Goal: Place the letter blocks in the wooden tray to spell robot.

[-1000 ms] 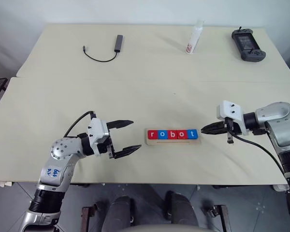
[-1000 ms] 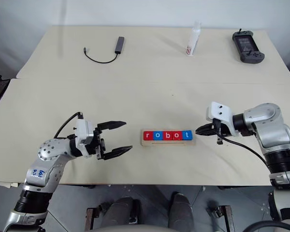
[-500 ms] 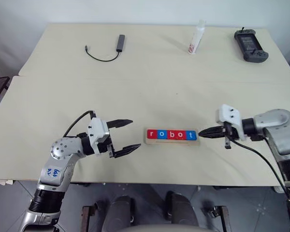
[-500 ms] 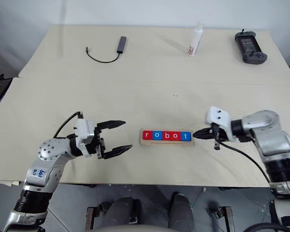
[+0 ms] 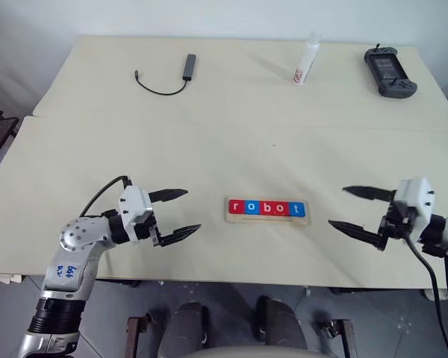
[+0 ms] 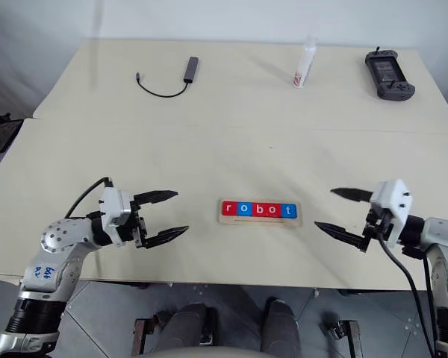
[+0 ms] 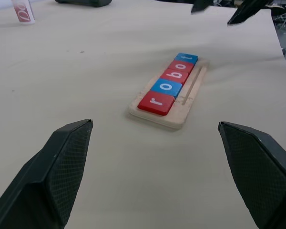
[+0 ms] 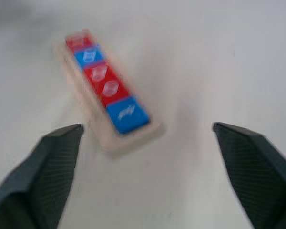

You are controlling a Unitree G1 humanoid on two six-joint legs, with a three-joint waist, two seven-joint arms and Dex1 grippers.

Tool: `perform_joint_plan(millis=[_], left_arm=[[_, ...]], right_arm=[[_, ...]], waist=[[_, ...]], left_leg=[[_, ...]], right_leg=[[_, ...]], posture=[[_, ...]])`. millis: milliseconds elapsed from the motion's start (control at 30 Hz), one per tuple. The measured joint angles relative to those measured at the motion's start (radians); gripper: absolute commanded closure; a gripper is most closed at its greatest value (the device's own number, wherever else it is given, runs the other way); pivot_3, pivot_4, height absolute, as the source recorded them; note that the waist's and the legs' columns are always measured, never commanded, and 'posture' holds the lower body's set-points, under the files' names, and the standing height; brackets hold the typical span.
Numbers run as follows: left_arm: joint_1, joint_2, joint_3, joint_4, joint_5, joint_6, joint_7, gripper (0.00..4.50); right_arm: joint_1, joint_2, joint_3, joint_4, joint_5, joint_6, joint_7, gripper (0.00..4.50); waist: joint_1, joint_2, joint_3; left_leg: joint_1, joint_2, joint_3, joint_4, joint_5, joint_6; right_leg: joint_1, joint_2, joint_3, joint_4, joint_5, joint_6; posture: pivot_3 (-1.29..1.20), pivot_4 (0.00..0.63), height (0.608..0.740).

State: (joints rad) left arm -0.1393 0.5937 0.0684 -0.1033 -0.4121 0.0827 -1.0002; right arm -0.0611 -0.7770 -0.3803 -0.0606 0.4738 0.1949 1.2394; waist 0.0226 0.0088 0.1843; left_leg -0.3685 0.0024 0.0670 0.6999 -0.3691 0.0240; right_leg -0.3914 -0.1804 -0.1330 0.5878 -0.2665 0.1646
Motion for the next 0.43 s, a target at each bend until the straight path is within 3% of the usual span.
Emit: perform_joint_plan(millis=[433], left_arm=[[-0.007, 0.042, 0.053, 0.048, -0.01, -0.053, -0.043, 0.0]], right_arm=[[0.003, -0.018, 0.034, -0.042, 0.066, 0.016, 0.033, 0.05]], waist=[[0.003, 0.0, 0.0]], left_leg=[[-0.001, 0.0, -0.001, 0.0, 0.0, 0.0]], right_leg=[[0.0, 0.0, 0.0, 0.0, 0.0, 0.0]], posture=[[0.0, 0.15, 0.74]])
